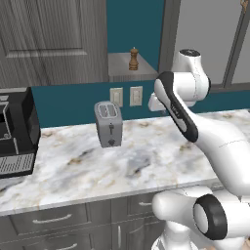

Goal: Retrieve the shaker from the cabinet and place it next the steak on a plate on the dining table.

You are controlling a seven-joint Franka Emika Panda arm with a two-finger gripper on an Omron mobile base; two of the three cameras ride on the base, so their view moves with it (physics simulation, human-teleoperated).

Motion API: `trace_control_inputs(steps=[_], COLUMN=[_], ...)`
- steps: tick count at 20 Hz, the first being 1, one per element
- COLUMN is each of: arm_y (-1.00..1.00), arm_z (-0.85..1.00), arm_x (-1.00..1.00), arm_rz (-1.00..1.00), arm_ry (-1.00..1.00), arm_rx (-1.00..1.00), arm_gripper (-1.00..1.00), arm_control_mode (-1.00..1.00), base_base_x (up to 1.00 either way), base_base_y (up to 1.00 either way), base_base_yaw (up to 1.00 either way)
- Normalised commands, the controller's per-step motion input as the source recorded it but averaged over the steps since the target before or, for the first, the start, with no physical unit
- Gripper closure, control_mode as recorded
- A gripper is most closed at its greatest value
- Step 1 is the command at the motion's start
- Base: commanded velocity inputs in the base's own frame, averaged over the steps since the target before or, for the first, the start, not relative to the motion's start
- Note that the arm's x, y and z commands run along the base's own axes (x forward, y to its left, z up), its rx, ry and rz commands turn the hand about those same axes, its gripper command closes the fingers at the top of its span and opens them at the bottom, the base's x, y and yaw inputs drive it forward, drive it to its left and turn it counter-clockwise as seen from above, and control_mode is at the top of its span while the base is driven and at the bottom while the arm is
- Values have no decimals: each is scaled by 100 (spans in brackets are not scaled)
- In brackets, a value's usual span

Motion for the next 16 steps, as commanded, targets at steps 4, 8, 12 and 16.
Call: trace_control_inputs(steps=[4, 8, 12, 16], arm_y=[0, 12, 23, 7], arm_z=[2, 13, 14, 44], arm_x=[-31, -59, -54, -41], arm_rz=[0, 0, 0, 2], arm_ry=[-10, -31, -35, -27], arm_rx=[0, -4, -6, 0], arm_gripper=[-100, -100, -100, -100], arm_control_mode=[-100, -100, -100, -100], base_base_x=[0, 0, 0, 0], base_base_y=[0, 0, 0, 0], base_base_yaw=[0, 0, 0, 0])
